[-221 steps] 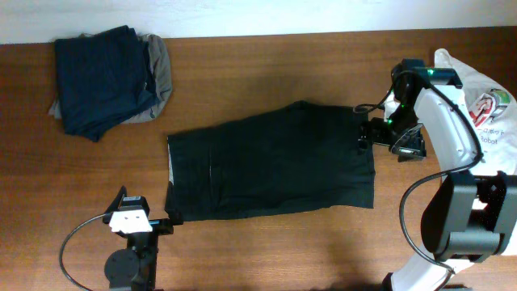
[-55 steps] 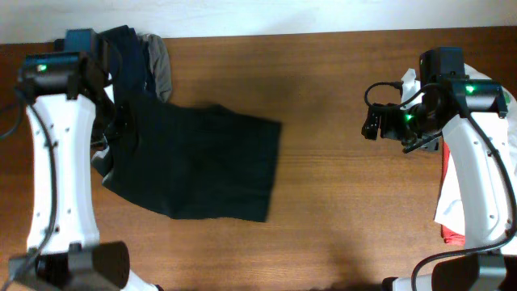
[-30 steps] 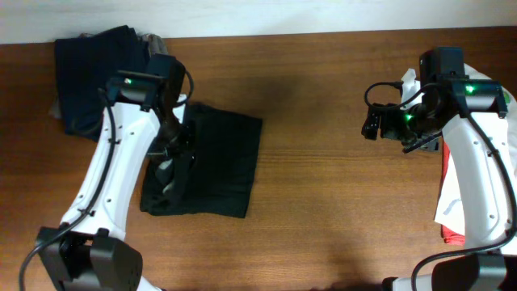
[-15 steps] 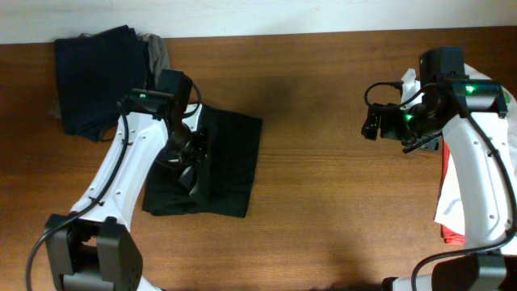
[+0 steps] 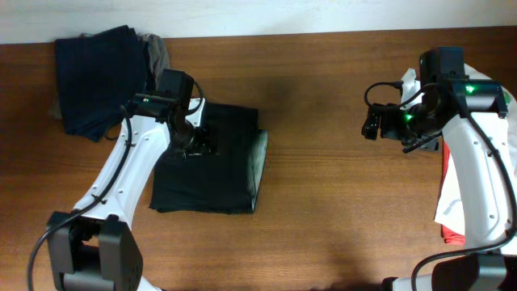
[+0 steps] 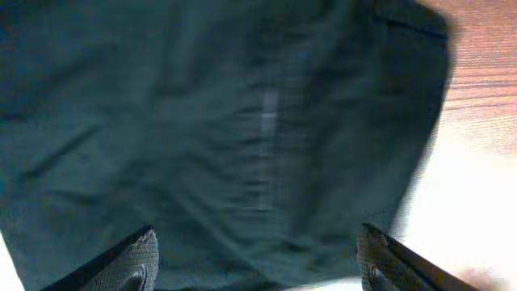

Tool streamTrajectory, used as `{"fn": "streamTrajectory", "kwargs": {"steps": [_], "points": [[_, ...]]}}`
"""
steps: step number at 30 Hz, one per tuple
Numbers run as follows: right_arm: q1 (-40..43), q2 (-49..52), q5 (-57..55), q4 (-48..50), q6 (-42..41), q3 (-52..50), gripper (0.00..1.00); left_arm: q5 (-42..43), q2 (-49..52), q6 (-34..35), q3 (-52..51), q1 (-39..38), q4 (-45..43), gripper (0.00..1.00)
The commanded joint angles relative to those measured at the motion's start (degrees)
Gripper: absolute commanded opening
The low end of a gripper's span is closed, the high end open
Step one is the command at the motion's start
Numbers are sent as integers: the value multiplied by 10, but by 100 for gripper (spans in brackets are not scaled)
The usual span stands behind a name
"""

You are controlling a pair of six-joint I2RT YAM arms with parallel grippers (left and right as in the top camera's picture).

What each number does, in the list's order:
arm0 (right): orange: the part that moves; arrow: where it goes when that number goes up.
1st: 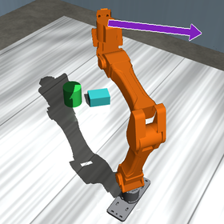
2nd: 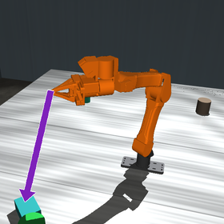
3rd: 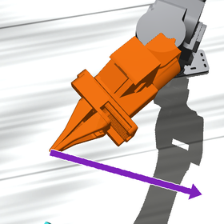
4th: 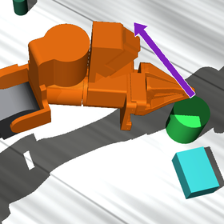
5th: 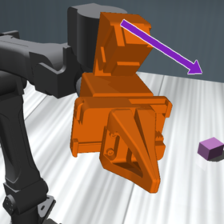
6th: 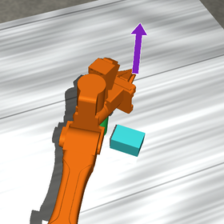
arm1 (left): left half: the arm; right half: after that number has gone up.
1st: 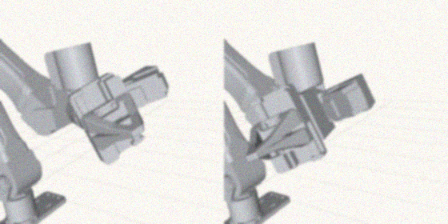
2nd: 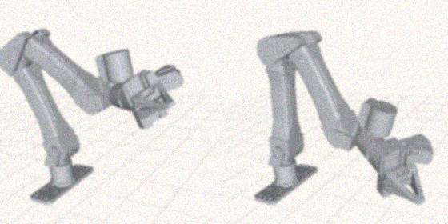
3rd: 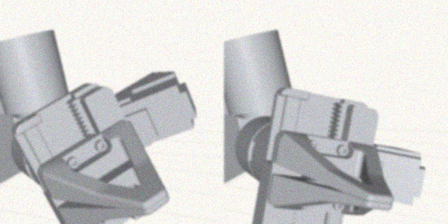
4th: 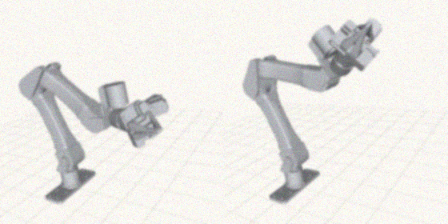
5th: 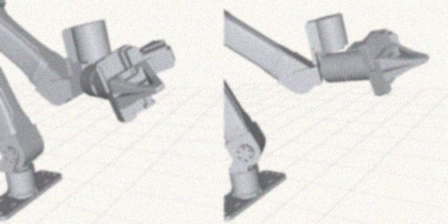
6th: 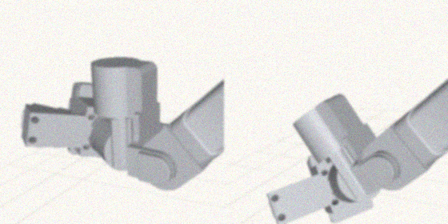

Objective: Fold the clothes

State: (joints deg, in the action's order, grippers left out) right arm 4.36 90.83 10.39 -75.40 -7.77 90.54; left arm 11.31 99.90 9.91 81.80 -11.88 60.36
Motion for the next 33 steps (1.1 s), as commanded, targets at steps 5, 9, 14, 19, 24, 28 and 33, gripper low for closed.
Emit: {"fn": "streamTrajectory", "kwargs": {"steps": [5, 9, 14, 19, 24, 28, 33], "points": [[2, 0, -5, -1, -5, 5, 98, 46, -1, -5, 23, -4, 4, 31], [2, 0, -5, -1, -5, 5, 98, 46, 11, 1, -9, -35, 5, 7], [2, 0, -5, -1, -5, 5, 98, 51, 37, 42, -87, -81, -44, 1], [2, 0, -5, -1, -5, 5, 98, 80, 56, 42, -122, -117, -94, 1], [2, 0, -5, -1, -5, 5, 98, 46, 73, 92, -152, -142, -145, 1], [2, 0, -5, -1, -5, 5, 98, 41, 104, 102, -171, -146, -155, 2], [2, 0, -5, -1, -5, 5, 98, 41, 94, 102, -142, -140, -129, 1]]}}
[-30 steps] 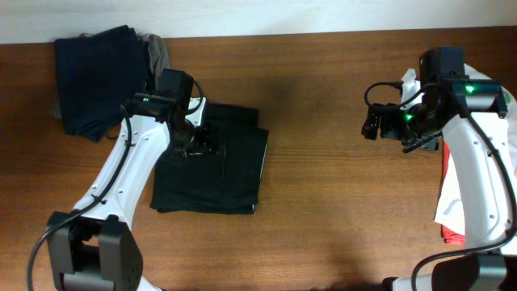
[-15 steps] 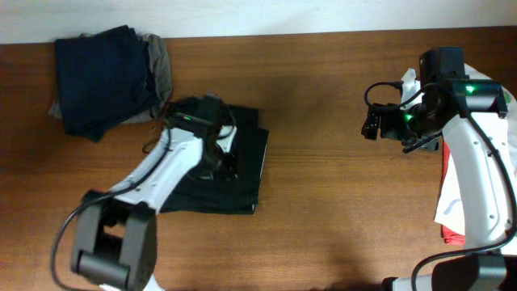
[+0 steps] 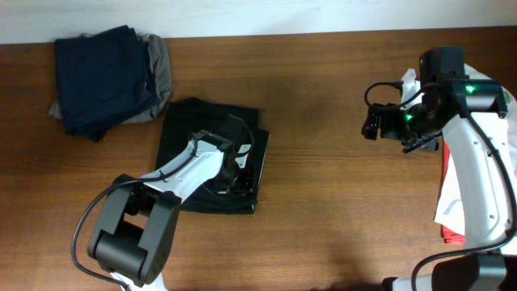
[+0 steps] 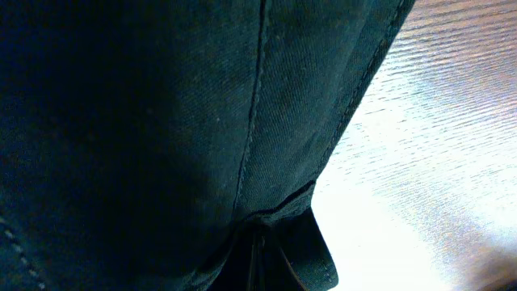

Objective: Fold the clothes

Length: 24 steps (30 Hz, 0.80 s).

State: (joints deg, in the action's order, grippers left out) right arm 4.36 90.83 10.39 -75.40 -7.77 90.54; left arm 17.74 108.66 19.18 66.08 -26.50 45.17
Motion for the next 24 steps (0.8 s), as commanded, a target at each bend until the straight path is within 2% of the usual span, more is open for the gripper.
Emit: {"fn": "streamTrajectory", "kwargs": {"steps": [1, 4, 8, 9, 10, 13, 17, 22, 24], "points": [[2, 0, -5, -1, -5, 5, 98, -23, 2, 9, 26, 8, 32, 1], [2, 0, -5, -1, -5, 5, 98, -23, -24, 2, 93, 15, 85, 1], [2, 0, -5, -1, -5, 5, 98, -53, -59, -48, 183, 17, 148, 33], [2, 0, -5, -1, -5, 5, 98, -86, -67, -49, 204, 20, 165, 58], [2, 0, -5, -1, -5, 5, 98, -115, -73, -49, 217, 26, 175, 99], [2, 0, -5, -1, -5, 5, 98, -187, -88, -57, 239, 70, 198, 99], [2, 0, -5, -1, -5, 5, 98, -196, -84, -93, 236, 165, 206, 99], [2, 0, -5, -1, -5, 5, 99, -161, -83, -93, 202, 313, 193, 99], [2, 0, -5, -1, -5, 5, 98, -92, -83, -121, 169, 375, 171, 99]]}}
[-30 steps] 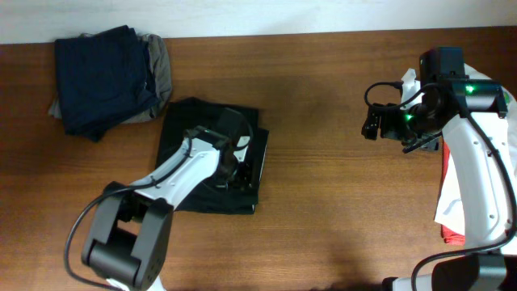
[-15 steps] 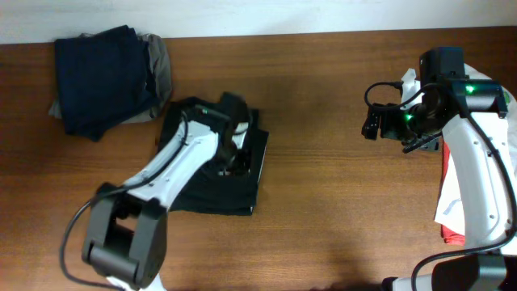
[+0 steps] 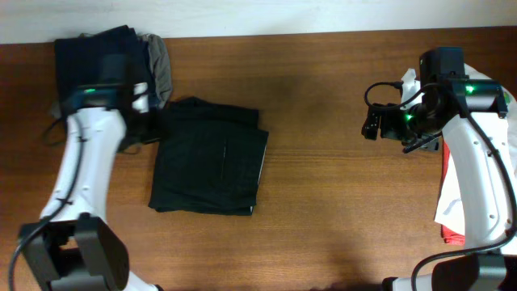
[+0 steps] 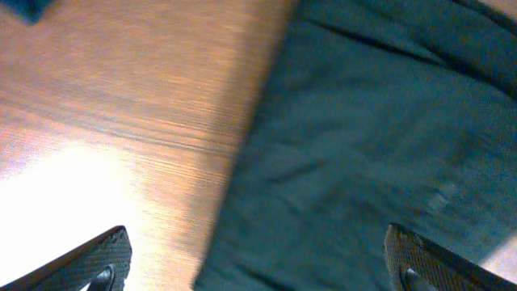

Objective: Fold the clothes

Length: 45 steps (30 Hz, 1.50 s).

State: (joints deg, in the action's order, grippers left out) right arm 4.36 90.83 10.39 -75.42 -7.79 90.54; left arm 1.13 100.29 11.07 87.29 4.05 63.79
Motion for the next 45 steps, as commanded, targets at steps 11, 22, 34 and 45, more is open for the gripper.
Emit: {"fn": "streamTrajectory", "kwargs": {"steps": [11, 22, 34, 45], "points": [[2, 0, -5, -1, -4, 5, 98, 238, 34, -133, -160, 163, -113, 99], [2, 0, -5, 0, -4, 5, 98, 302, 145, -201, -160, 162, -147, 99], [2, 0, -5, -1, -4, 5, 98, 308, 192, -197, -157, 101, -154, 21], [2, 0, -5, -1, -4, 5, 99, 273, 186, -163, -12, 71, -19, 1]]}}
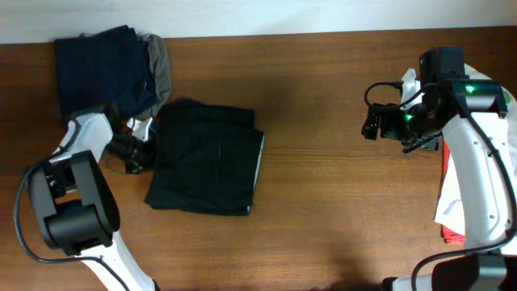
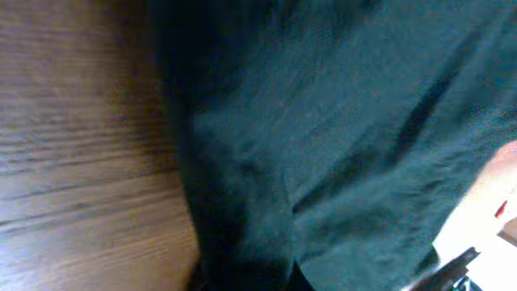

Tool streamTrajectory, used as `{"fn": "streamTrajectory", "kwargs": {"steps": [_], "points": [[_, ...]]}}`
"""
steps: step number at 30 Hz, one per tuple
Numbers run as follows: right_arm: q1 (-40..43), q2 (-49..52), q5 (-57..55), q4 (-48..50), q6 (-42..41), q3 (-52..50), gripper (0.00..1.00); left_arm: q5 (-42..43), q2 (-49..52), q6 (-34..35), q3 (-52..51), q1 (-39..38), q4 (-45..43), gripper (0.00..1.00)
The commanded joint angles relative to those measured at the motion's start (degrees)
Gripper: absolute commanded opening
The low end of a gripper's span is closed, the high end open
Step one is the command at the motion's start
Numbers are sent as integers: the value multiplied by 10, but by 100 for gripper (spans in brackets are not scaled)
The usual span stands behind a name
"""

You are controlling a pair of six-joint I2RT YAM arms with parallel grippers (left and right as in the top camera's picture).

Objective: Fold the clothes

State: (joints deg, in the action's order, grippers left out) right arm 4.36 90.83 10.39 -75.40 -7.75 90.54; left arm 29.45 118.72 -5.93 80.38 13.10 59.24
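Note:
A dark green garment (image 1: 206, 171) lies folded into a rectangle on the wooden table (image 1: 323, 218), left of centre. My left gripper (image 1: 137, 151) is low at its left edge. In the left wrist view the dark cloth (image 2: 339, 137) fills most of the picture, and the left gripper (image 2: 242, 280) is shut on a fold of it at the bottom. My right gripper (image 1: 371, 126) hangs above bare wood at the right, away from any cloth. Its fingers are too small and dark to read.
A stack of folded navy and grey clothes (image 1: 105, 77) sits at the back left corner, close to the left arm. A white and red heap of clothes (image 1: 451, 212) lies at the right edge behind the right arm.
My left gripper was open above the wood beside the stack. It is now lower, at the garment's left edge, shut on the cloth. The garment sits slightly further left. The right arm is unchanged.
First my left gripper was open over the garment's upper part. Then it was shut on cloth at the garment's right edge. Later it stood open to the left, near the stack. Now it grips the left edge. The right arm has stayed in place throughout.

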Motion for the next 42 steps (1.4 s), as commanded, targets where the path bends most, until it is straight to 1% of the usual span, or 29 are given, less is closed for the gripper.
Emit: {"fn": "streamTrajectory", "kwargs": {"steps": [1, 6, 11, 15, 18, 22, 27, 29, 31, 37, 42], "points": [[2, 0, -5, -1, -5, 5, 98, -10, -2, 7, 66, -24, 32, 1], [2, 0, -5, -1, -5, 5, 99, -10, -42, 8, 78, -43, 34, 1], [2, 0, -5, -1, -5, 5, 98, -10, -101, 35, 79, -43, 25, 1], [2, 0, -5, -1, -5, 5, 99, -10, -161, 72, 79, -43, -30, 1], [2, 0, -5, -1, -5, 5, 98, -17, -182, 77, 78, -48, -84, 1], [2, 0, -5, -1, -5, 5, 98, -54, -175, 83, 78, -50, -144, 1], [2, 0, -5, -1, -5, 5, 98, -57, -167, 128, 78, -53, -236, 1], [2, 0, -5, -1, -5, 5, 98, -79, -167, 156, 78, -53, -270, 1], [2, 0, -5, -1, -5, 5, 98, -93, -167, 158, 78, -53, -299, 1], [2, 0, -5, -1, -5, 5, 98, -94, -159, 157, 78, -53, -357, 1], [2, 0, -5, -1, -5, 5, 98, -103, -120, 143, 78, -53, -366, 1]]}}
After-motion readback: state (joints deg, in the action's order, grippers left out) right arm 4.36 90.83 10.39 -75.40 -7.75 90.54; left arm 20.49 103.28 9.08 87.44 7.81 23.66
